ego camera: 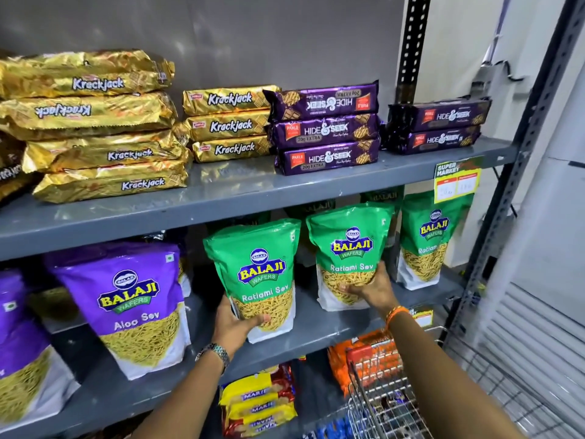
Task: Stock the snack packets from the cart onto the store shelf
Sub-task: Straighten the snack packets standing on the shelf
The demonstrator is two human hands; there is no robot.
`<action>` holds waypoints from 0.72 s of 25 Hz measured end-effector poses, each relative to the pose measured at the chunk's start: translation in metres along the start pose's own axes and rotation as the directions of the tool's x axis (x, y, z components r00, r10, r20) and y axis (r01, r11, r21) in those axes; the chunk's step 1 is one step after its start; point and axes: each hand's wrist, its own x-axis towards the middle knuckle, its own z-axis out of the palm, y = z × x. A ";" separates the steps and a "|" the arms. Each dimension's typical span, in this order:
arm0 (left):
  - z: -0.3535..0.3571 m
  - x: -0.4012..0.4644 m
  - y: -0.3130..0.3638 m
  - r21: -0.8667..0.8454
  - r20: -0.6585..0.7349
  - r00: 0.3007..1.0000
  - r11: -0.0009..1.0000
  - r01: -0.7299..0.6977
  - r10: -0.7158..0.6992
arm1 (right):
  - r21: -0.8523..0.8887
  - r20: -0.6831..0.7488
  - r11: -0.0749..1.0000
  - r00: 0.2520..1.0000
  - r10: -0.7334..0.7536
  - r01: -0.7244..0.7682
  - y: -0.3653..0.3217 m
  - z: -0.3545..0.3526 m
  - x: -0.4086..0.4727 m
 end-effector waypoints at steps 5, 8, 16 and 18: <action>-0.012 -0.001 -0.005 0.053 -0.011 1.000 0.998 0.018 -0.017 | 0.041 0.185 0.999 0.983 0.001 -0.009 0.004 -0.003 0.007; -0.013 0.001 -0.007 0.067 -0.010 0.999 0.997 0.044 -0.044 | 0.055 0.202 0.998 0.979 0.023 -0.034 0.003 -0.003 0.008; -0.015 0.002 -0.011 0.064 -0.032 0.998 0.997 0.051 -0.049 | 0.112 0.185 0.992 0.982 0.041 -0.063 0.003 -0.005 0.005; -0.015 0.001 -0.011 0.056 -0.032 0.998 0.997 0.049 -0.047 | 0.108 0.188 0.993 0.982 0.027 -0.048 0.003 -0.006 0.005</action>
